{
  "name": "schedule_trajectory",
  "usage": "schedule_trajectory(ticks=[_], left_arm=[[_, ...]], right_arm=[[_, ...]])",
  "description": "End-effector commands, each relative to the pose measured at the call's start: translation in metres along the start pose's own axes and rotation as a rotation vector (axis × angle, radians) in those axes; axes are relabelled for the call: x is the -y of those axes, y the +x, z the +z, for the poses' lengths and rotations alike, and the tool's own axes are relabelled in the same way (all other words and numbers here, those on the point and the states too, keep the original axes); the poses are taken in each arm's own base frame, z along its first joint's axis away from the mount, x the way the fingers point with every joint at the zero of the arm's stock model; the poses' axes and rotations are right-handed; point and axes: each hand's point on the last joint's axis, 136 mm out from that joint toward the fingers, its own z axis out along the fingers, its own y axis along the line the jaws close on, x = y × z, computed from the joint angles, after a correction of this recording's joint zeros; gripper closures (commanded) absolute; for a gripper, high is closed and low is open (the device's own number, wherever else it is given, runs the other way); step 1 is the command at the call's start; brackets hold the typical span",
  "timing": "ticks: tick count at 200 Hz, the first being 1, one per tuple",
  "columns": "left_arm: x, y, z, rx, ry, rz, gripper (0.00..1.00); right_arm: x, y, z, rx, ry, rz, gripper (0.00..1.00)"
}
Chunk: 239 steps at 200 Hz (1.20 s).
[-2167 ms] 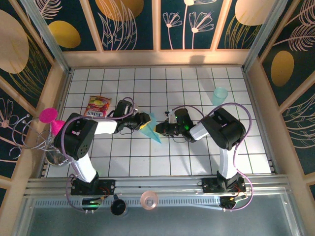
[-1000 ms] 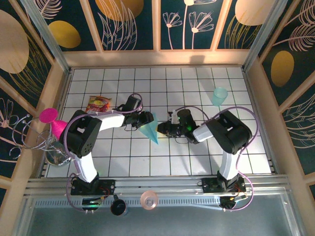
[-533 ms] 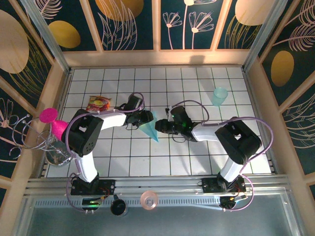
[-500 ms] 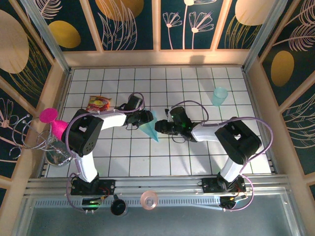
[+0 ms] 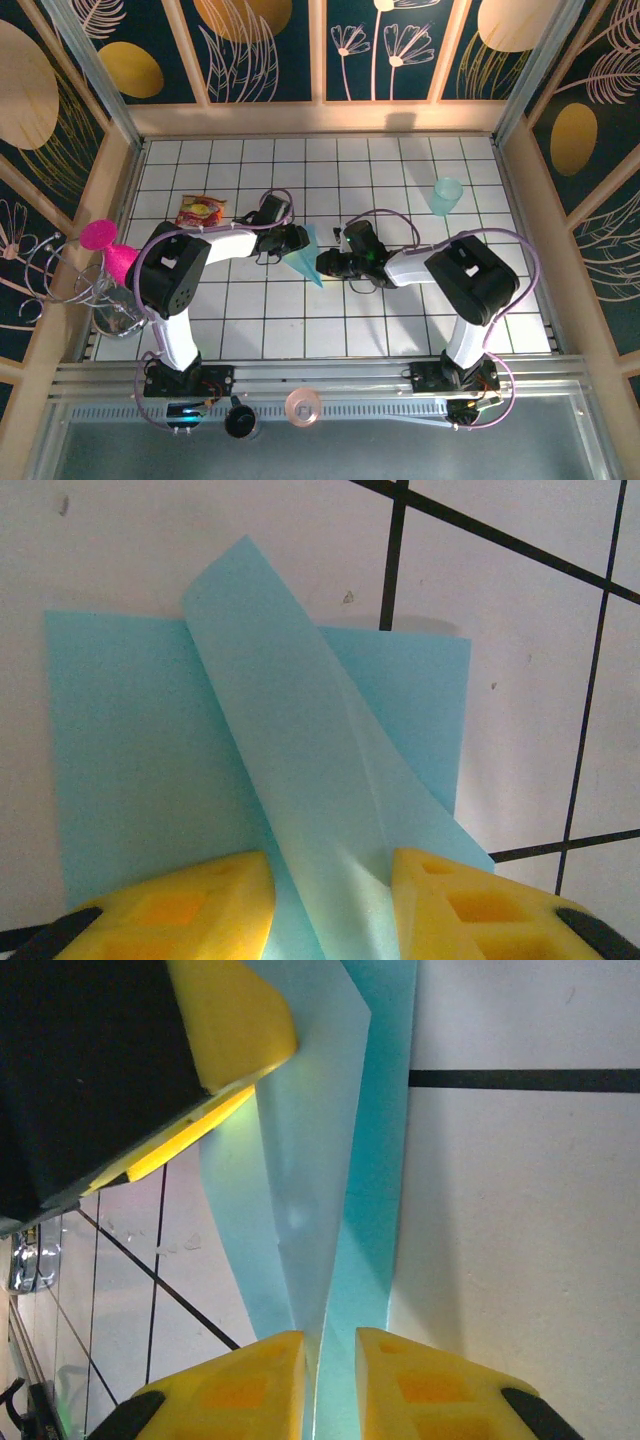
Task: Fold a paper plane with a square sheet of paper (pick it up from the middle)
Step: Fourth fold the wing at the center of the table.
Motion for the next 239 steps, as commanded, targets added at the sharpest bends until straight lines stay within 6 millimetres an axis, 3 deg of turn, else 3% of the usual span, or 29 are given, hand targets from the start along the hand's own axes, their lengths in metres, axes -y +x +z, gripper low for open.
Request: schedule_trajectory(ticks=[1, 162, 200, 210, 239], left_arm=[[-0.105, 0.056, 0.018, -0.147, -0.349, -0.062, 0.62], [-0.093, 0.048, 0.013, -0.127, -0.316, -0.066, 0.65], [-0.058, 0.024, -0.004, -0.064, -0.225, -0.039, 0.64], [-0.034, 0.005, -0.012, -0.021, -0.166, -0.026, 0.62], [0.000, -0.018, -0.033, 0.045, -0.075, -0.004, 0.58]], right_arm=[[-0.006, -0.008, 0.004, 0.005, -0.034, 0.000, 0.80], [0.011, 0.006, 0.014, -0.062, -0.016, 0.043, 0.87], [0.025, 0.013, 0.015, -0.096, 0.055, 0.056, 0.87], [0.029, 0.015, 0.016, -0.105, 0.073, 0.060, 0.87], [0.035, 0.019, 0.017, -0.122, 0.111, 0.059, 0.87]])
